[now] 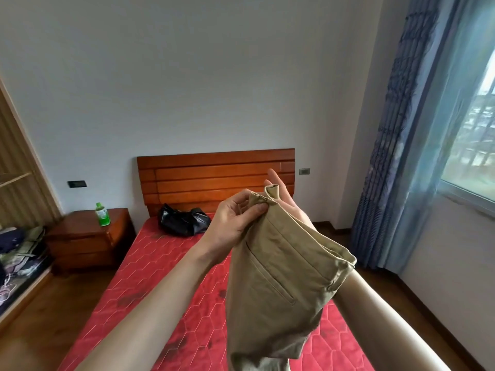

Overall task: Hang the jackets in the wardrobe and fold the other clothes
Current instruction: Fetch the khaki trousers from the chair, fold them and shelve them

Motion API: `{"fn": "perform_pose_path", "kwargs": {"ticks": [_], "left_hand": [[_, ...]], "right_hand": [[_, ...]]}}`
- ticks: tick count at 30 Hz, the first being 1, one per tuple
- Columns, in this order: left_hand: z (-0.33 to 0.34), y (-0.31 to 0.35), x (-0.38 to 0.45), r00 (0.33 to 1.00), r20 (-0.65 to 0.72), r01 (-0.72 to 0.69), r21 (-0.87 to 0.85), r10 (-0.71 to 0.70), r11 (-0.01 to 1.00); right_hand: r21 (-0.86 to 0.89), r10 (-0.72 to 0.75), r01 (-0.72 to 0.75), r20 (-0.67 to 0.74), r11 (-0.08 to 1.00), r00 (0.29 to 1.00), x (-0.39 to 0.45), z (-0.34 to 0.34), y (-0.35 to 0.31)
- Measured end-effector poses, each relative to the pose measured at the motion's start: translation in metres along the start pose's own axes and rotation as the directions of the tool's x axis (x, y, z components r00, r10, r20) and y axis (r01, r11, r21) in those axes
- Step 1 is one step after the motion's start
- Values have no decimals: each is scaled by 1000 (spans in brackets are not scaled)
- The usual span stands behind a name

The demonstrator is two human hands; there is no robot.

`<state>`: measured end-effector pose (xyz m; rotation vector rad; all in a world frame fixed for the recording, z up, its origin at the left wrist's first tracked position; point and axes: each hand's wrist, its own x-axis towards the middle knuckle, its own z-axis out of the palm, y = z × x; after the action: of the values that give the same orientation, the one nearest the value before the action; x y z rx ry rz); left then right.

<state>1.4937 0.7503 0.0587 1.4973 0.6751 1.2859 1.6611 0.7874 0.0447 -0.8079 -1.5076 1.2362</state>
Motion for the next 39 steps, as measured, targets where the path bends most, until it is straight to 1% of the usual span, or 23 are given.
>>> {"fn": "perform_pose_path", "kwargs": {"ticks": [5,8,9,11,13,14,17,18,19,20,21,23,24,25,26,27,30,32,34,35,38,39], "left_hand": [[3,3,-2,996,87,2,57,-7,998],[4,5,-1,989,136,50,20,-52,999],[4,5,0,987,149,65,22,-68,998],[3,5,-1,985,155,71,55,-79,996],[2,2,-2,988,141,52,87,-64,995],[1,1,-2,992,118,36,101,-48,994],[-8,-3,-3,1000,23,-1,124,-1,992],[-12,-4,-2,1000,-4,-8,128,8,992],[-16,-4,-1,999,-30,-12,134,16,991],[-19,-3,0,998,-58,-13,138,22,990],[-22,-1,0,996,-82,-15,138,27,990],[-27,2,1,992,-119,-20,139,37,990],[-30,4,1,991,-130,-21,143,40,990],[-33,5,1,990,-134,-18,147,38,989],[-37,7,1,991,-130,-11,157,32,988],[-40,9,1,993,-118,-7,178,28,984],[-52,18,2,997,-70,8,310,14,951],[-60,26,2,999,-31,21,427,-8,904],[-69,32,3,999,-3,30,561,-34,827],[-72,34,4,999,8,34,599,-48,800],[-72,39,4,997,25,46,618,-78,785],[-71,41,4,997,18,46,644,-75,763]], "right_hand": [[108,49,-54,48,993,998,-6,-12,2],[101,96,-97,15,990,995,-11,-15,4],[110,116,-117,15,987,993,-12,-17,4],[59,132,-134,39,989,990,-15,-22,4],[-7,133,-133,77,991,988,-20,-28,-2],[-4,142,-143,99,990,985,-24,-32,-8],[109,197,-226,230,968,953,-39,-48,-30],[53,204,-223,249,973,947,-45,-54,-38],[-75,202,-190,233,979,951,-50,-58,-44],[-248,191,-137,207,959,960,-54,-62,-48],[-416,190,-96,192,904,963,-55,-64,-52],[-672,208,-37,176,740,962,-55,-63,-55],[-759,190,-4,158,651,969,-52,-62,-54],[-802,155,17,137,597,978,-49,-62,-53],[-810,115,30,120,586,986,-46,-62,-51],[-801,83,37,108,597,991,-44,-63,-51],[-788,13,58,84,613,996,-39,-63,-55],[-807,-9,50,56,589,998,-35,-62,-59],[-814,-10,36,37,580,999,-30,-62,-61],[-811,-11,32,32,584,999,-27,-62,-62],[-799,-25,29,17,601,1000,-21,-57,-64],[-802,-39,31,9,596,999,-20,-55,-66]]}}
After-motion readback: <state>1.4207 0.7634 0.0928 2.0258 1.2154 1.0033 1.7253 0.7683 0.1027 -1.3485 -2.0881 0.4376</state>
